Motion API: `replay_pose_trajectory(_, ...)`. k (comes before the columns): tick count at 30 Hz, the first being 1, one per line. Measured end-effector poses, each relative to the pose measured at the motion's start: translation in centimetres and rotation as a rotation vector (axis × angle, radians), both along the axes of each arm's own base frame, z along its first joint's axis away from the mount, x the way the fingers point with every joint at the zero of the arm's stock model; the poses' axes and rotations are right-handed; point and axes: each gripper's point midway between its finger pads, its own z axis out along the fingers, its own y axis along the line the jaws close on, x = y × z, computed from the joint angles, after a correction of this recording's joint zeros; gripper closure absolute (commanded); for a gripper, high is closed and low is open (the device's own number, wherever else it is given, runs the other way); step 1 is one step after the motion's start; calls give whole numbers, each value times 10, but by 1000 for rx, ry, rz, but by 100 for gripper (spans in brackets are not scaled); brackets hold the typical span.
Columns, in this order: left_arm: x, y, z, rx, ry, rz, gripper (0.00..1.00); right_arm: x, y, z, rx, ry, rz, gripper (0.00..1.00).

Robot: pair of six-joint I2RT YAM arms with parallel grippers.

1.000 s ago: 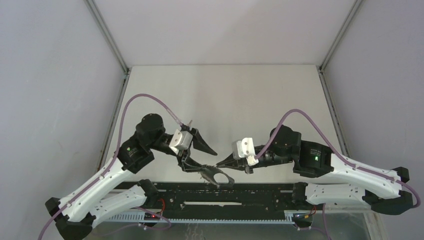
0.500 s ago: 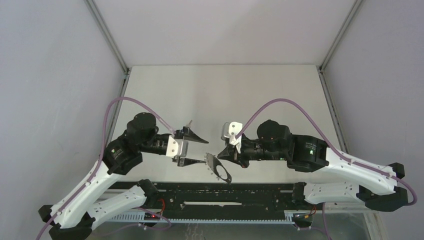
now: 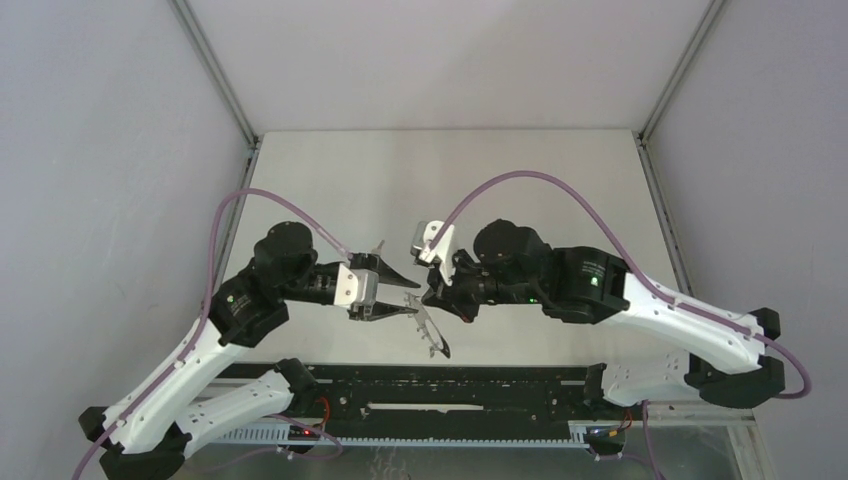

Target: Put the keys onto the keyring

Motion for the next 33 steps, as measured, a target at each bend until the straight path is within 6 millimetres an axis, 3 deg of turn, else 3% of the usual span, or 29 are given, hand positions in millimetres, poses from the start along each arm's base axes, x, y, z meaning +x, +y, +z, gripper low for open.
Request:
replay_pose_trajectory(6,-2,-1,3,-13,13,-7,79,6,8,-20,-122,34,-31,100)
replay_pose_trajectory(9,-2,-1,1,-7,19,-10,81,6,7,-26,-157,40,-34,100)
replay_pose_trajectory(12,-3,0,-5,10,28,-12,75,4,3,-25,-172,42,-36,100)
replay_pose_trajectory(16,-4,1,-9,23,25,-13,55,3,3,-20,-162,39,-33,100)
replay_pose_trajectory(19,-3,1,-11,27,22,-11,54,1,3,-19,-165,39,-29,100)
replay_pose_trajectory(29,-2,0,-24,47,42,-13,77,-3,8,-18,-180,50,-8,100)
replay_pose_trajectory(33,-2,0,-29,56,51,-13,93,-5,12,-18,-193,56,1,100)
